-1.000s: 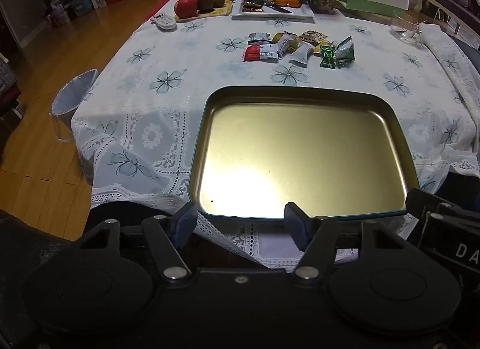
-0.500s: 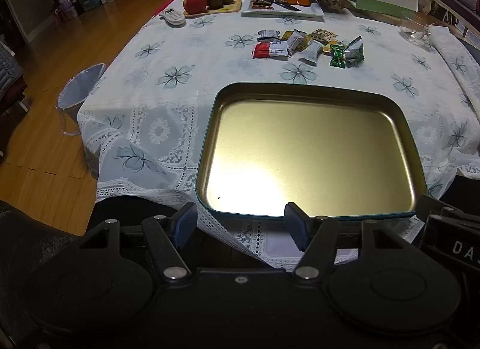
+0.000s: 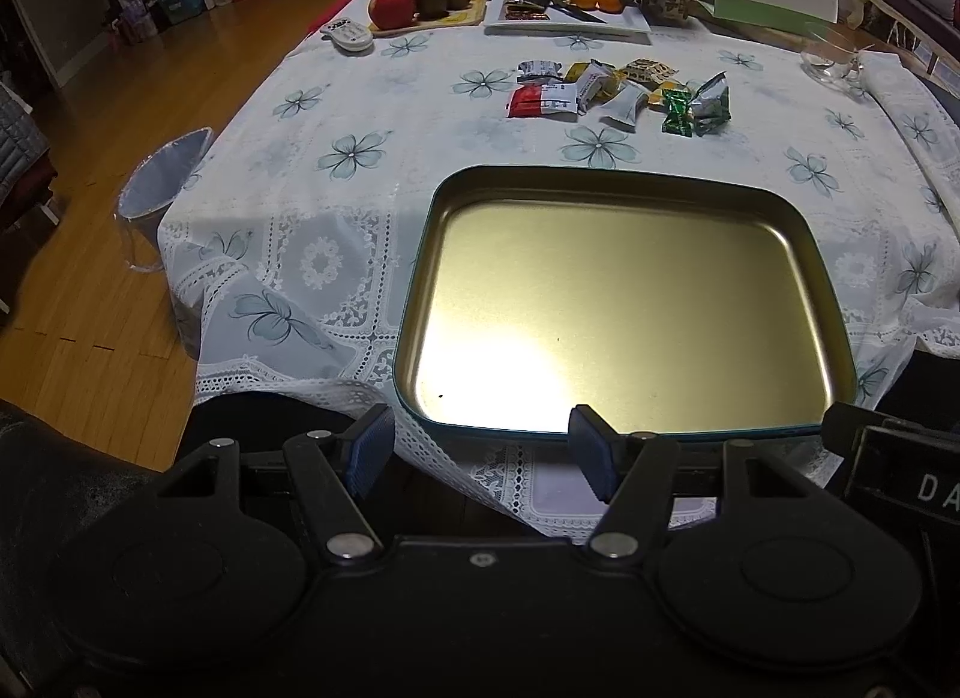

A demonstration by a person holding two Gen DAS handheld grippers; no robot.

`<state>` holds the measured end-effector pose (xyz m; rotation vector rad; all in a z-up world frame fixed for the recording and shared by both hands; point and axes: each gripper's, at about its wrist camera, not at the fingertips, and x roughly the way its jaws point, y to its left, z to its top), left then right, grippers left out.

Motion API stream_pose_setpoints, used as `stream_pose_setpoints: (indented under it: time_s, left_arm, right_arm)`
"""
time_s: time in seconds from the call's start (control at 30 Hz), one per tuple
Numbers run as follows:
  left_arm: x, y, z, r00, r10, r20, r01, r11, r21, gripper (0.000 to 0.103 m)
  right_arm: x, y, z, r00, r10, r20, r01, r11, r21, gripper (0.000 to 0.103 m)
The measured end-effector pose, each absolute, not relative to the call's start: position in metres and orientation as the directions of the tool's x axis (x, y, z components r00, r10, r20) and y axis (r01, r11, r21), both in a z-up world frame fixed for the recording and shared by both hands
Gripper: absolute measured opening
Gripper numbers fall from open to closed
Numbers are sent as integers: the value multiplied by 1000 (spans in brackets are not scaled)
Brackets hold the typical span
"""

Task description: Organize snacks

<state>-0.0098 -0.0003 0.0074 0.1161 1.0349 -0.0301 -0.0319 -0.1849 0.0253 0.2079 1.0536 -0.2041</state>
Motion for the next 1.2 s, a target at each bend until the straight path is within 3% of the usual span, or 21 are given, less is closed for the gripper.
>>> stream_pose_setpoints:
  time_s: [0.27, 0.4, 1.2]
  left_arm:
    - [-10, 0, 7, 513, 23, -858, 80, 994, 75, 66]
    - [-9, 1, 7, 511, 27, -859, 69, 995, 72, 66]
    - [-9, 3, 6, 497, 14, -868, 75, 995, 59, 66]
  right_arm:
    - [-28, -182, 30, 500, -85, -862, 223, 974, 33, 99]
    - [-27, -182, 28, 496, -76, -865, 217, 975, 38, 93]
    - [-28, -177, 25, 486, -90, -869, 200, 980, 10, 83]
